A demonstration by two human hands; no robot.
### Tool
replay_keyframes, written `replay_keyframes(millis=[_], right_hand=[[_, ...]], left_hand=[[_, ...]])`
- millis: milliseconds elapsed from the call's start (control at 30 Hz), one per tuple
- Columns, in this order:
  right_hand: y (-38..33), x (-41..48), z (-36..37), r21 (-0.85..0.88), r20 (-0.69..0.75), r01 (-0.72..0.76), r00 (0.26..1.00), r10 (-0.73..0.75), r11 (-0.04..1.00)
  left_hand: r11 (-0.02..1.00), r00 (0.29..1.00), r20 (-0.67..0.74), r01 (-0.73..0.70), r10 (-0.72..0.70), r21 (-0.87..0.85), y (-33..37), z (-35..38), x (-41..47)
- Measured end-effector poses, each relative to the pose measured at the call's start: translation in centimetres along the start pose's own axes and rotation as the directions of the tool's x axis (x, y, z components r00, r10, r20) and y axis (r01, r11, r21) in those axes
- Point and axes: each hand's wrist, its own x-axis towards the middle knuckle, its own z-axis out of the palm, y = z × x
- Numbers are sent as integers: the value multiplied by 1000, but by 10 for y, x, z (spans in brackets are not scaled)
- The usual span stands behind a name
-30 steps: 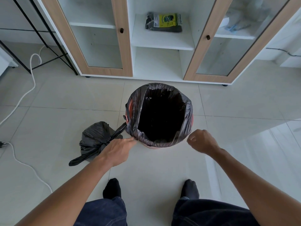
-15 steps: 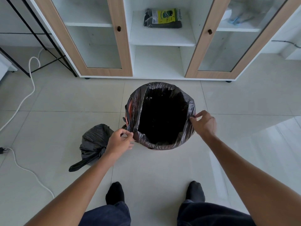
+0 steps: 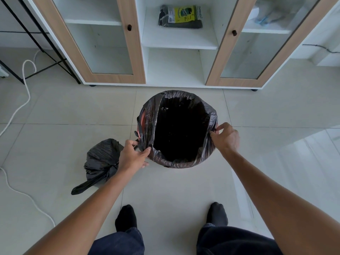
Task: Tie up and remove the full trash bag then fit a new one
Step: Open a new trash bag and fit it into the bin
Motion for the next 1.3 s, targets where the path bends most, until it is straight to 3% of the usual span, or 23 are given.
replay_keyframes(millis=[300, 367, 433, 567, 800, 933, 1167, 1300], right_hand=[[-4, 2, -4, -52, 22, -28, 999, 29, 998], [-2, 4, -5, -11, 67, -72, 995, 73, 997], [1, 11, -2, 135, 134, -167, 980, 149, 977], [9, 16, -8, 404, 370, -442, 880, 298, 801], [24, 26, -12, 492, 580, -614, 760, 294, 617], [26, 26, -4, 400, 544, -573, 776, 317, 715], [26, 22, 9, 220, 370, -397, 879, 300, 891], [27, 17, 9, 207, 319, -352, 906, 277, 913]], left_hand=[[1000, 999, 46, 21, -20, -14, 2, 1, -5], [1000, 999, 40, 21, -21, -5, 4, 1, -4], [1000, 1000, 14, 6, -6, 5, 3, 0, 0], [999, 999, -20, 37, -36, 15, 3, -2, 0], [999, 999, -1, 39, -39, 25, 2, -6, 10], [999, 999, 9, 40, -40, 15, 0, -7, 15], [995, 994, 29, 101, -101, 23, 0, -11, 20], [969, 949, 199, 245, -244, 23, 6, -24, 16]])
